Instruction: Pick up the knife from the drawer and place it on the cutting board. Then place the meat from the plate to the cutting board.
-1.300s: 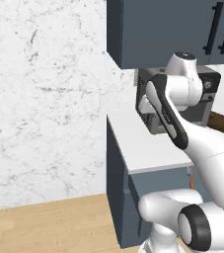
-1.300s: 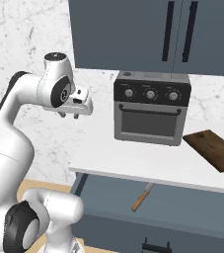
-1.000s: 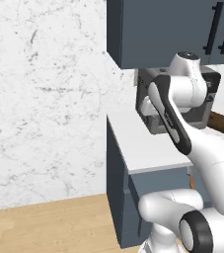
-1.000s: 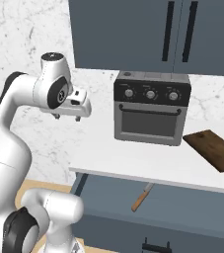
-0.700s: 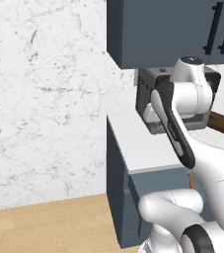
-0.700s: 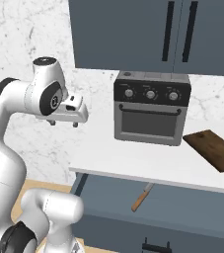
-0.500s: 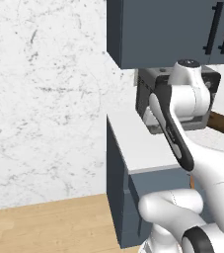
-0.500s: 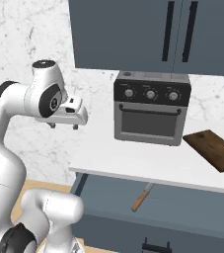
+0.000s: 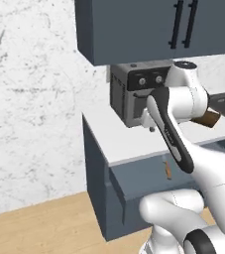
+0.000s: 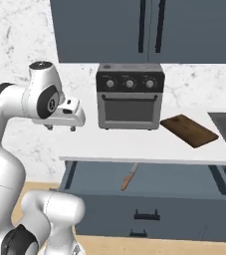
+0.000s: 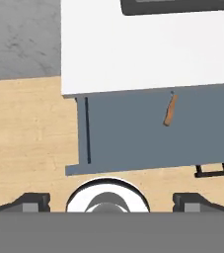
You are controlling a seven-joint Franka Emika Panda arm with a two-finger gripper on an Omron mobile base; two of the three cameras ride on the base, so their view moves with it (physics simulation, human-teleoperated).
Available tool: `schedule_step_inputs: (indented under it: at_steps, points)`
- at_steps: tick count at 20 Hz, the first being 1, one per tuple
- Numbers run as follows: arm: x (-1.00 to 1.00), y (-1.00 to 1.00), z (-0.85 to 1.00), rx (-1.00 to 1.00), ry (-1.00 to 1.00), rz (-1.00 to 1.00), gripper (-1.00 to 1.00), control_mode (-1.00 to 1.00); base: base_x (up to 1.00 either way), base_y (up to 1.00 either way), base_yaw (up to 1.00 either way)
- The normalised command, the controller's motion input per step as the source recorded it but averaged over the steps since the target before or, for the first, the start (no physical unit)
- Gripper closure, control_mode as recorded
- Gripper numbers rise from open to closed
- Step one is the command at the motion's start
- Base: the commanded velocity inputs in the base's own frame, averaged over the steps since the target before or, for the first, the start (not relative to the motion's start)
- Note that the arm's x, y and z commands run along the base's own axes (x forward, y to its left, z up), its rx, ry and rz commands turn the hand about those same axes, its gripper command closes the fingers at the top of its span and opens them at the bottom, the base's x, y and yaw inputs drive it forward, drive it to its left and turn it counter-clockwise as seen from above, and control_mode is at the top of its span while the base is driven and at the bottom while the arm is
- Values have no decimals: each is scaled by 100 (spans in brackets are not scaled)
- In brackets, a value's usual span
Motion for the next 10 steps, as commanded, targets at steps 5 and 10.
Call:
schedule_step_inputs:
  at_steps: [5,10]
  points:
    - [0,0,0,0,0,0,-100,100,-47,39,-64]
    - [0,0,0,0,0,0,-100,100,-20,42,-57]
